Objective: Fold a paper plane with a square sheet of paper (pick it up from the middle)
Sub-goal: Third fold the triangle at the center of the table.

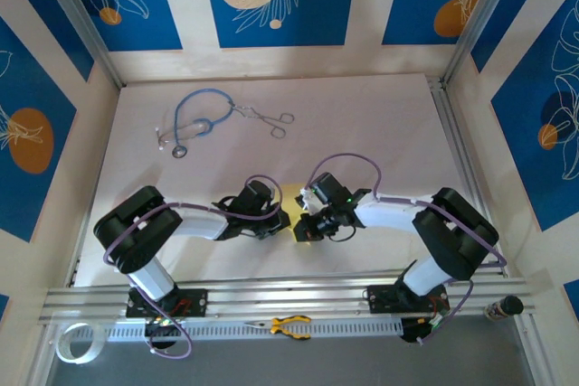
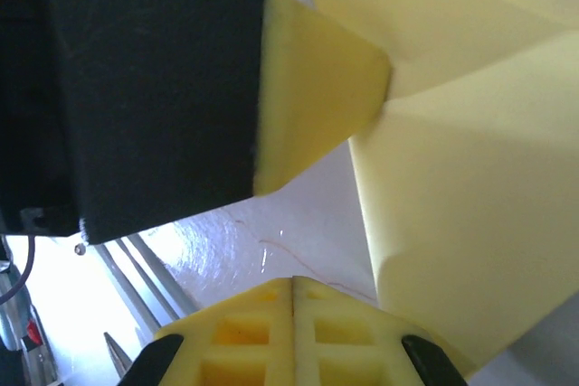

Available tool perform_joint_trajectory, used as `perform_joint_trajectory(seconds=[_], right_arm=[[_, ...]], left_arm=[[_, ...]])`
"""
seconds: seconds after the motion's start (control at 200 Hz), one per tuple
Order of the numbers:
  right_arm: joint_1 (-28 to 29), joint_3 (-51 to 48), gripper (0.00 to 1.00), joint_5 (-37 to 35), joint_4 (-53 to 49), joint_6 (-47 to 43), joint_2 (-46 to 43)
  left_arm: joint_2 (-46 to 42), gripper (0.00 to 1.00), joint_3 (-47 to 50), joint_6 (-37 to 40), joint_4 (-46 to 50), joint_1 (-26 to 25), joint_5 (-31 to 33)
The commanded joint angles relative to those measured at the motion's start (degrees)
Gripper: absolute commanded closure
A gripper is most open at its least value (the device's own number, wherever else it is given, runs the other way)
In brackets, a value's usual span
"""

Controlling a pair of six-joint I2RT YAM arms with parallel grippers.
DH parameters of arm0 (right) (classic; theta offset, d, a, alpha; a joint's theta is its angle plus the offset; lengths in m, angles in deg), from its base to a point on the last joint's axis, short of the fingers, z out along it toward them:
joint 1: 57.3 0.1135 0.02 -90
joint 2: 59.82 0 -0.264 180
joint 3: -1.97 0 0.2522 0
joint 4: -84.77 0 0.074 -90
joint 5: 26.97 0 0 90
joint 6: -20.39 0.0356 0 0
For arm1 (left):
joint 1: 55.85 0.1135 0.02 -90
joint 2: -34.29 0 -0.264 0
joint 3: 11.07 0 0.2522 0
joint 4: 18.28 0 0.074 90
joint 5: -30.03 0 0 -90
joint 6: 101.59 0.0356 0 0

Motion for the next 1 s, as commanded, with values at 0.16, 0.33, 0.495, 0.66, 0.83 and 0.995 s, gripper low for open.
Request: perform_joint_trajectory(seconds=[0.16,0.33,0.495,0.66,0.83,0.995], right_arm=[[0.73,2.31,0.97,-2.10,-2.13,0.38,1.06],[0.47,3.15,0.97,-2.52,-2.45,-0.23,3.01],[0.49,2.44,0.97,-2.56,-2.39,-0.38,4.26],[0.56,1.15,0.98,-2.45,-2.30,-0.05,3.85],[0.51,-0.60,0.97,-1.86,-1.52,0.77,3.12],[0.09,-1.99,0.97,-1.53,-0.98,1.29,2.10]], left_arm=[[1.76,0.93,-0.48,1.30,4.46,-0.46,0.40],[1.82,0.93,-0.57,1.43,4.35,-0.44,0.30],[1.97,0.93,-0.66,1.42,4.20,-0.45,0.34],[2.05,0.93,-0.74,1.32,4.25,-0.44,0.56],[1.95,0.93,-0.65,1.27,4.70,-0.40,0.82],[1.92,0.93,-0.71,1.27,5.17,-0.35,1.08]])
